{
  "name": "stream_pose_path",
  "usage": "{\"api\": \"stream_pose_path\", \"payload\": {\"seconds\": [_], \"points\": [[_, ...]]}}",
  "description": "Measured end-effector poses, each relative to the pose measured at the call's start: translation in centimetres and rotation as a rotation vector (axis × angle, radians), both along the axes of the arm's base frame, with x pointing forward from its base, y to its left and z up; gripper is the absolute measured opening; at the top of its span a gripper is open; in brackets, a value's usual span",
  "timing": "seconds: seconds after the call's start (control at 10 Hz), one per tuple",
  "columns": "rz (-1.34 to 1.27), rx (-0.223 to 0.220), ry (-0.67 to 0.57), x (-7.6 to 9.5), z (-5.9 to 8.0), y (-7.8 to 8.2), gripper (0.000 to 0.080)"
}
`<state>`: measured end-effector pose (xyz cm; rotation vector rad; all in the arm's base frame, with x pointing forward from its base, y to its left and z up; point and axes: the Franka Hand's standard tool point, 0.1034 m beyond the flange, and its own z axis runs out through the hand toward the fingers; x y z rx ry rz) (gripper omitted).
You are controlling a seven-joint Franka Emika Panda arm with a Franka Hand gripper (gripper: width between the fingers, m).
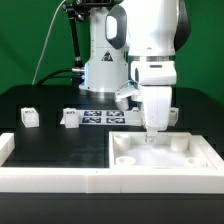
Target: Assemble one leg
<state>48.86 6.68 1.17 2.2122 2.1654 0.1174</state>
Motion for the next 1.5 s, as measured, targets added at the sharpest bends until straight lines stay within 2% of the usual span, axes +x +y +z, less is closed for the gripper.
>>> {"api": "stream_pose_path", "payload": {"seconds": [0.1,0.2,0.3,0.8,0.9,1.0,1.3,1.5], "points": [[0.000,0.000,0.000,0.0,0.0,0.0,0.0424],[0.000,0.000,0.000,0.0,0.0,0.0,0.0555],[0.000,0.000,0.000,0.0,0.0,0.0,0.0630],[-0.002,0.000,0.000,0.0,0.1,0.0,0.0648],[-0.024,0.000,-0.010,-0.3,1.1,0.1,0.0648],[-0.052,0.000,-0.020,-1.4,2.6,0.5,0.0648],[-0.126,0.002,-0.039,-4.2,5.7,1.1,0.0648],[-0.145,0.004,-0.033,-4.3,5.4,1.0,0.0648]]}}
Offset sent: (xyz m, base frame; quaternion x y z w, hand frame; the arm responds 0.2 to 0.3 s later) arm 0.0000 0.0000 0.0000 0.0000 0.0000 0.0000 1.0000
